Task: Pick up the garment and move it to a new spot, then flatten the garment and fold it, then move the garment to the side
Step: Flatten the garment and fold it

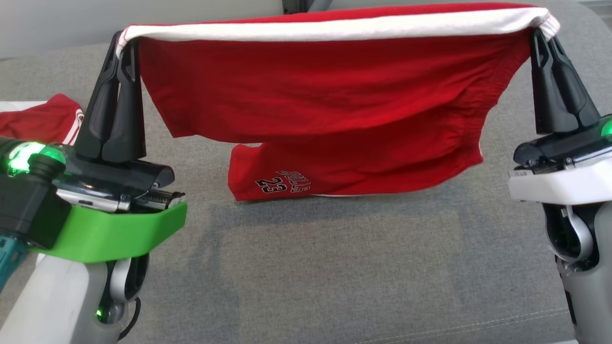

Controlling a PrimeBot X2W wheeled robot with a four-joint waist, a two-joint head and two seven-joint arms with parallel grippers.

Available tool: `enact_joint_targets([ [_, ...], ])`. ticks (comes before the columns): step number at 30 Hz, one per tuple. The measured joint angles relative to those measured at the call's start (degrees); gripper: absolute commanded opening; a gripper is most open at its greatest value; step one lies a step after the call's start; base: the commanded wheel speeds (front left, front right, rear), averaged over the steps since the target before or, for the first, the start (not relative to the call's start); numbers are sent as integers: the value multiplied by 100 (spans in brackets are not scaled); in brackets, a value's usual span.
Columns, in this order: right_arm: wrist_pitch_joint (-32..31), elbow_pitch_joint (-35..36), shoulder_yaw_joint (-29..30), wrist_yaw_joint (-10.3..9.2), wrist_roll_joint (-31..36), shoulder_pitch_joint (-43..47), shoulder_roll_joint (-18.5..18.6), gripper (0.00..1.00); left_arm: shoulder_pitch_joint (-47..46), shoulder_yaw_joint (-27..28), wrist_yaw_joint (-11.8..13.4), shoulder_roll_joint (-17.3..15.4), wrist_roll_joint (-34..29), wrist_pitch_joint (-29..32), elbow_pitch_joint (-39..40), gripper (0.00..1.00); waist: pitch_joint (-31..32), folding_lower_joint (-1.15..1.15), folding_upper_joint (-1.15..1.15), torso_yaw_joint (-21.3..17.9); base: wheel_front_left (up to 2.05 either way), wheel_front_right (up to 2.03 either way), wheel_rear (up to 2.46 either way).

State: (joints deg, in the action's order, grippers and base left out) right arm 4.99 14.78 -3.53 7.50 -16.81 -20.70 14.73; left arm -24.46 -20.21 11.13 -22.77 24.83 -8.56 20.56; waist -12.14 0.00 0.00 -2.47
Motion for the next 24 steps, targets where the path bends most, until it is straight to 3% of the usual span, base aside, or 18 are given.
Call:
enact_joint_targets([
  [4, -11, -136, 37, 0, -23, -302, -52, 0, -215, 0, -16, -10, -30, 25, -4, 0, -161, 0, 0, 4, 0, 0, 0],
  [12, -32, -849, -120, 0, -179, -2101, 62, 0, -2076, 2, -598, 58, -2, 31, -633, 0, -809, 0, 0, -5, 0, 0, 0],
  [15, 14, -1345, -172, -1, -246, -2921, 48, 0, -2931, -13, -880, 215, 66, -88, -1211, 0, -1072, 0, 0, 8, 0, 0, 0],
  [19, 235, -2242, -363, 0, -258, -3986, 45, 0, -3975, -102, -1450, 498, 323, -353, -2256, 0, -1387, 1, 0, 56, 0, 0, 0],
  [24, 776, -3512, -470, -1, -268, -5159, -189, 0, -4976, -100, -1688, 738, 305, -580, -3680, 0, -1598, 1, 0, 165, 0, 0, 0],
])
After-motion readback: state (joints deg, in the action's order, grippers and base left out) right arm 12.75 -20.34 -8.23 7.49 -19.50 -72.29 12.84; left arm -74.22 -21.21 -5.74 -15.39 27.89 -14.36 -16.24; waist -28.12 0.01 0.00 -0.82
